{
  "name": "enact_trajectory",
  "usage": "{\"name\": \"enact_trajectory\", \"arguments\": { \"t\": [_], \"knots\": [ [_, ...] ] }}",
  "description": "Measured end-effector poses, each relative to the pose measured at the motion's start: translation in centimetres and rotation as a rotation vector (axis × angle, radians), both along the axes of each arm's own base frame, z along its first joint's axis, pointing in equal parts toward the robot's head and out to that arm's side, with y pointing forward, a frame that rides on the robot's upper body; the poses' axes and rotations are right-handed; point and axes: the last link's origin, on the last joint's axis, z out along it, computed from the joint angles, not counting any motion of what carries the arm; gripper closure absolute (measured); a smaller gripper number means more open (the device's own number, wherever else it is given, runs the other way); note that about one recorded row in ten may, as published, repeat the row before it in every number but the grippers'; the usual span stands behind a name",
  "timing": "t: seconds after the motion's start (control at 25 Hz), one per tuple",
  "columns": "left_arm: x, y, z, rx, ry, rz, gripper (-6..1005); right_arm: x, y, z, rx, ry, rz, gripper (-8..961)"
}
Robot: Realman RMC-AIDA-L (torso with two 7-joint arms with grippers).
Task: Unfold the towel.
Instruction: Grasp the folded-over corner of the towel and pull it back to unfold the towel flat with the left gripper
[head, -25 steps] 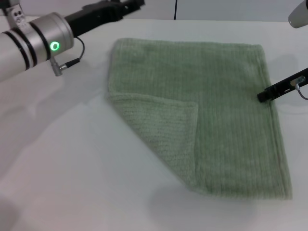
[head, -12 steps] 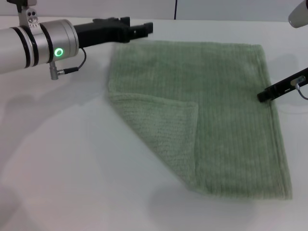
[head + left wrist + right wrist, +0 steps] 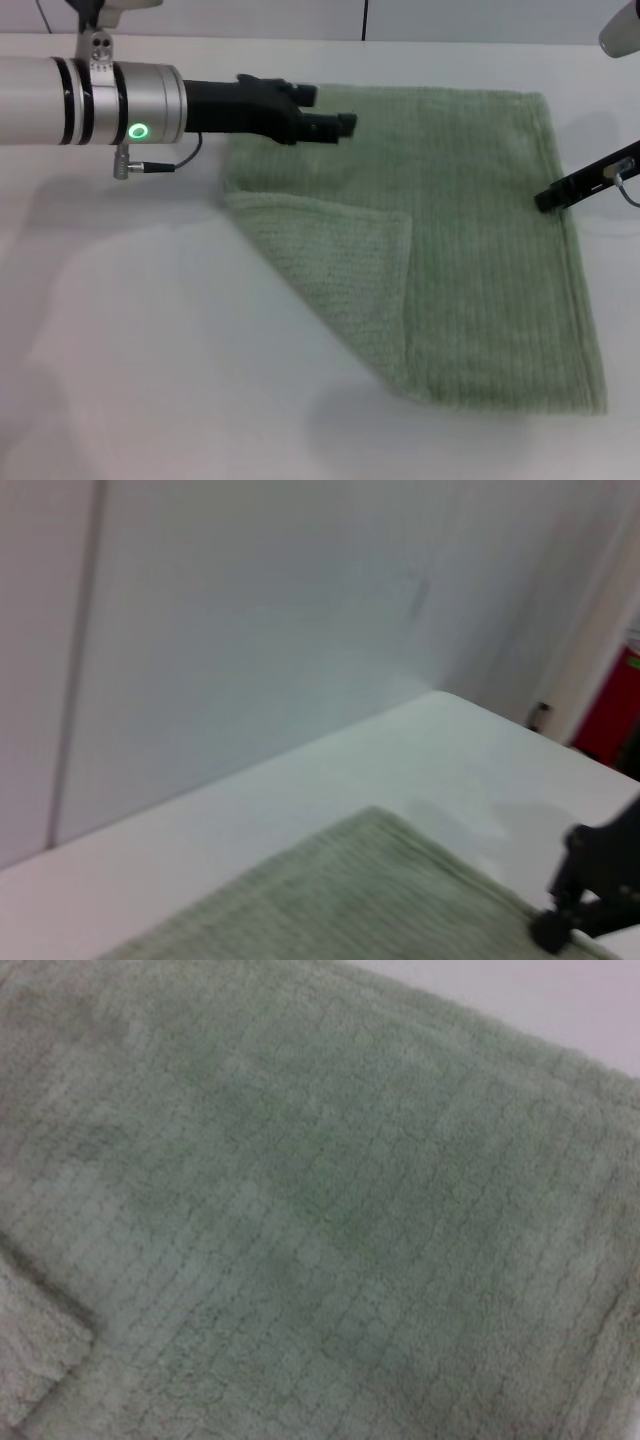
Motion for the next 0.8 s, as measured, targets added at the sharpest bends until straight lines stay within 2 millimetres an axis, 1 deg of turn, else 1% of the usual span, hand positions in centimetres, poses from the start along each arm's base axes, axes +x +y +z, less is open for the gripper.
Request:
{"name": "enact_trajectory", "arguments": {
  "t": [0.04,0.08,0.16,0.4,0.48,0.56,0.68,0.8],
  "knots": [
    [0.0,0.0,0.0,0.0,0.0,0.0,186,0.0,0.0,0.0,0.0,0.0,0.0,954],
    [0.4,-0.1,-0.4,-0.075,-0.005,-0.033,186,0.0,0.0,0.0,0.0,0.0,0.0,954],
    [0.2,0.3,-0.3,-0.09,-0.002,-0.026,186,0.0,0.0,0.0,0.001,-0.001,0.0,954],
    [0.2,0.3,-0.3,-0.09,-0.002,-0.026,186,0.1,0.0,0.1,0.001,-0.002,-0.001,954],
    [-0.7,1.9,0.7,0.004,0.017,0.028,186,0.1,0.0,0.1,0.001,-0.002,-0.001,953],
    [-0.8,2.0,0.8,0.035,0.036,0.036,186,0.1,0.0,0.1,0.001,-0.003,-0.001,953],
    [-0.4,1.8,0.9,0.031,0.04,0.015,186,0.1,0.0,0.1,0.001,-0.003,-0.001,953],
    [0.0,1.3,0.9,-0.019,0.04,-0.015,185,0.1,0.0,0.2,0.003,-0.005,0.0,954]
  ]
}}
